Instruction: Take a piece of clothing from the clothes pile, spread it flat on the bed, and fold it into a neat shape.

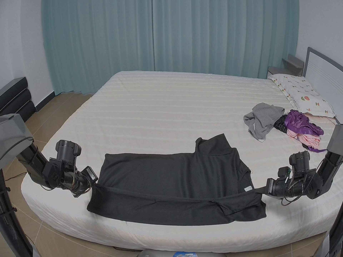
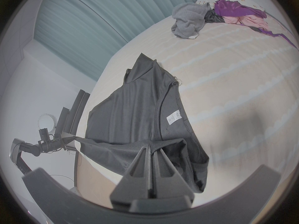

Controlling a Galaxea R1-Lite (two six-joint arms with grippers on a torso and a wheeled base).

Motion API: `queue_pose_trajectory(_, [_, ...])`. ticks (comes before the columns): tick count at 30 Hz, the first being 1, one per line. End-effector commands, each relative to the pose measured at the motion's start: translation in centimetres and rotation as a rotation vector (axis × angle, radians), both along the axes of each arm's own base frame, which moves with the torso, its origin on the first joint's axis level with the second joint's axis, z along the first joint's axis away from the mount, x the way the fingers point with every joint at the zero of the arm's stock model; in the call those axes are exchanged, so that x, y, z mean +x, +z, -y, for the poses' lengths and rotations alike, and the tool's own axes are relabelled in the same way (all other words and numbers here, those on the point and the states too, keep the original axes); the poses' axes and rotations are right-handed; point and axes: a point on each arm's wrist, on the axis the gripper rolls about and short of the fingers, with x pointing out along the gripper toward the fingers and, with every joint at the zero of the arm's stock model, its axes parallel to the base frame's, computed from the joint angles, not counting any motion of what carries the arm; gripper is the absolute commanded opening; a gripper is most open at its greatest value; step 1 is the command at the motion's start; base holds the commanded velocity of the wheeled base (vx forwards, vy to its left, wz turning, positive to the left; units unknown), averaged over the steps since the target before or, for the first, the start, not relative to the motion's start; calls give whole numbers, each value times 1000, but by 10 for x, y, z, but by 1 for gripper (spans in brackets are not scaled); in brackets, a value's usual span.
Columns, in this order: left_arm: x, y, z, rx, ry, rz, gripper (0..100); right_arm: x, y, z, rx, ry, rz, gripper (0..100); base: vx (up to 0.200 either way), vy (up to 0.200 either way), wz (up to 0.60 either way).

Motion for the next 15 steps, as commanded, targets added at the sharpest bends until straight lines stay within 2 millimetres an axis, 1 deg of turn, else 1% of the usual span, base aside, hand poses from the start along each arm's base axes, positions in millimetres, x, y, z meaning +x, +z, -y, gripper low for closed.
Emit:
queue_pose_trajectory(1, [-7,15,-1,-1,0,23,0,-10,15,1,5,2,37,0,0,0,0])
queue_pose_trajectory(5, [-12,22,-1,0,-1,20,0,-16,21,1,9,6,49,0,0,0,0])
queue_pose_trajectory(10, [-25,30,-2,-1,-2,31,0,-26,28,1,10,5,63,0,0,0,0])
queue_pose_trajectory(15, [-33,35,-3,0,-5,37,0,-35,33,2,12,6,69,0,0,0,0])
